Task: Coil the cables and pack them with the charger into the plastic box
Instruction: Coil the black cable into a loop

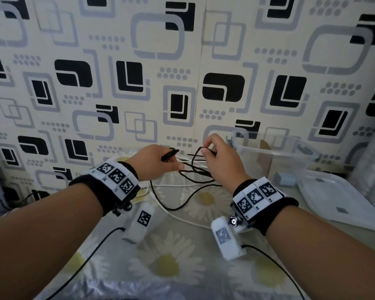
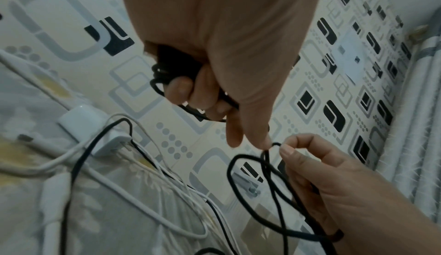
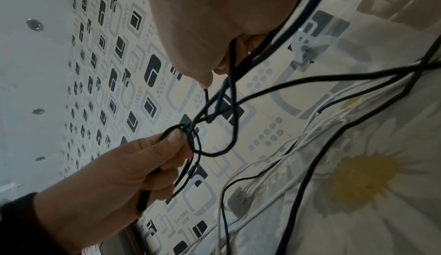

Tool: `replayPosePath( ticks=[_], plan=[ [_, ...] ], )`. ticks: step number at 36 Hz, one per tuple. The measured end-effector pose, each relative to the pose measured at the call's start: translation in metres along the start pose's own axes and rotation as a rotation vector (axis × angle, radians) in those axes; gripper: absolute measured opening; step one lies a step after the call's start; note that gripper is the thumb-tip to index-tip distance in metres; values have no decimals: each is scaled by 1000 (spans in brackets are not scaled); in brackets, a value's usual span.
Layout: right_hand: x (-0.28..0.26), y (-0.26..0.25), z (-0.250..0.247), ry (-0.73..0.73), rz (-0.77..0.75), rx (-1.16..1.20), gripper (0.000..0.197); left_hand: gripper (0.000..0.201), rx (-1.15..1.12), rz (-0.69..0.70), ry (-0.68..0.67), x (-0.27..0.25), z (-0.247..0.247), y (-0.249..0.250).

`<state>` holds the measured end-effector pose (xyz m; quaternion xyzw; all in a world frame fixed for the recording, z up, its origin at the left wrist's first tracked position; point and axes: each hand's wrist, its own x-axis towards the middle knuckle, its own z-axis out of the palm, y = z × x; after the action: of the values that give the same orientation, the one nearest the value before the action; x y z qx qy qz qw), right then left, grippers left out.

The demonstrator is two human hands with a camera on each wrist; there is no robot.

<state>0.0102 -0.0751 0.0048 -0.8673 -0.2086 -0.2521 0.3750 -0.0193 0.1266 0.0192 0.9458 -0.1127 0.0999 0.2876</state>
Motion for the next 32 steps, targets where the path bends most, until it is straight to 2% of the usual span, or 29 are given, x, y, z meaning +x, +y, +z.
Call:
replayPosePath(
  ticks=[3,6,11,19,22,27,32],
  plan=[
    [3,8,-8,50,83,24,5,35,-70,-81,99,0,-5,-11],
    [5,22,-19,112,174,149,4,38,-109,-146,198,-3,-12,-26],
    [4,31,-28,88,220,233,6,41,-88,-218,295,-3,-16,-41],
    [1,42,-36,181,250,160,22,44,-125,-324,317,-3,-17,-52],
    [1,45,-41,243,248,76,35,44,-165,-380,322,-1,-19,-54],
    [5,58,-43,299,263,-200,46,45,-207,-466,363,2,-22,-60],
    [2,63,-52,273,247,-563,43,49,-264,-554,448,5,-29,-74]
  ],
)
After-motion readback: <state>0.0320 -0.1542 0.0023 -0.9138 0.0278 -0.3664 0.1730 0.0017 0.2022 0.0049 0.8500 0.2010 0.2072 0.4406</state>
